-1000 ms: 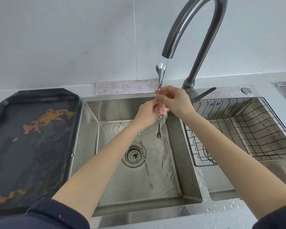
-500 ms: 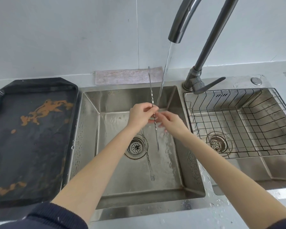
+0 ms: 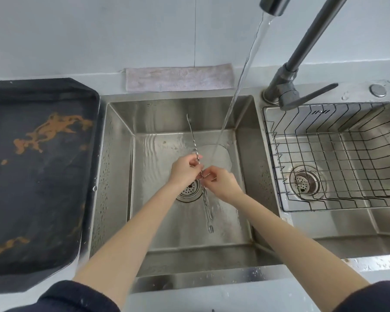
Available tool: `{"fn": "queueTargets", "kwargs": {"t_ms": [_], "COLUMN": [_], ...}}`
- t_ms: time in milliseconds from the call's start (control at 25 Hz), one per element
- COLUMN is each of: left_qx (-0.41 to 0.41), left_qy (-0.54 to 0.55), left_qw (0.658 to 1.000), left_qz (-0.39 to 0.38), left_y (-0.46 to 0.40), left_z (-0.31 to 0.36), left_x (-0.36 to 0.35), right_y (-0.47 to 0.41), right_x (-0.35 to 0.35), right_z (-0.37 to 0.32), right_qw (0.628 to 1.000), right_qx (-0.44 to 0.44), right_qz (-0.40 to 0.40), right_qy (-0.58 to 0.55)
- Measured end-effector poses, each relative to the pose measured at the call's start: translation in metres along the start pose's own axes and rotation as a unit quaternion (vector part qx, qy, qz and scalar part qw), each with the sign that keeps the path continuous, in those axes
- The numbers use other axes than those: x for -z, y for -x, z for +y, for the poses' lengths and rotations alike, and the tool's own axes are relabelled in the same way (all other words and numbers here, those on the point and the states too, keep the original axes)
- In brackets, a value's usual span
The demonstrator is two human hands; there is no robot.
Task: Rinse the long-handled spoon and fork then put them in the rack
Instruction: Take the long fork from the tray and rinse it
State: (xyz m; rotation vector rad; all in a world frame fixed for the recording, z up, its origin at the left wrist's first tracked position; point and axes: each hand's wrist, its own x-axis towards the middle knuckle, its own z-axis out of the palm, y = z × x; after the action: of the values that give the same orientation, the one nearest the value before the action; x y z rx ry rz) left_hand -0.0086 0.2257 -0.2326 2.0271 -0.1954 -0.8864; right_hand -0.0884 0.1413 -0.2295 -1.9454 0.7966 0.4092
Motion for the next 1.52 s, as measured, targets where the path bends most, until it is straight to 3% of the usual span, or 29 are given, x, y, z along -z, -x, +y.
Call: {"fn": "queueTargets", "kwargs": {"t_ms": [520,1040,1280,1520], "left_qx": [0.132,0.247,0.237,0.142], "left_qy": [-0.087,0.042,0.001,-0.167], "left_qw": [0.987,0.966,0.969,0.971], "left_qz": [-0.036,-0.061,-0.071,-0.097], "left_y": [-0.013,-0.019,-0.013,-0.004], "left_z": [-0.067,-0.089,-0.086,-0.076], "left_x": [-0.011,-0.023,-0.019,-0.012], "right_y": [-0.021,-0.027,-0.027,-0.020], "right_x": [-0.055,-0.065,-0.061,-0.054], "right_z": [0.036,0.043,0.040,0.035], "right_qw": [0.992,0.984,0.984,0.984], "right_qx": [-0.067,-0.068,-0.067,-0.054], "right_qz": [-0.050,-0.083,-0.092,-0.083], "right_qy": [0.095,0.141,0.134,0.150]}}
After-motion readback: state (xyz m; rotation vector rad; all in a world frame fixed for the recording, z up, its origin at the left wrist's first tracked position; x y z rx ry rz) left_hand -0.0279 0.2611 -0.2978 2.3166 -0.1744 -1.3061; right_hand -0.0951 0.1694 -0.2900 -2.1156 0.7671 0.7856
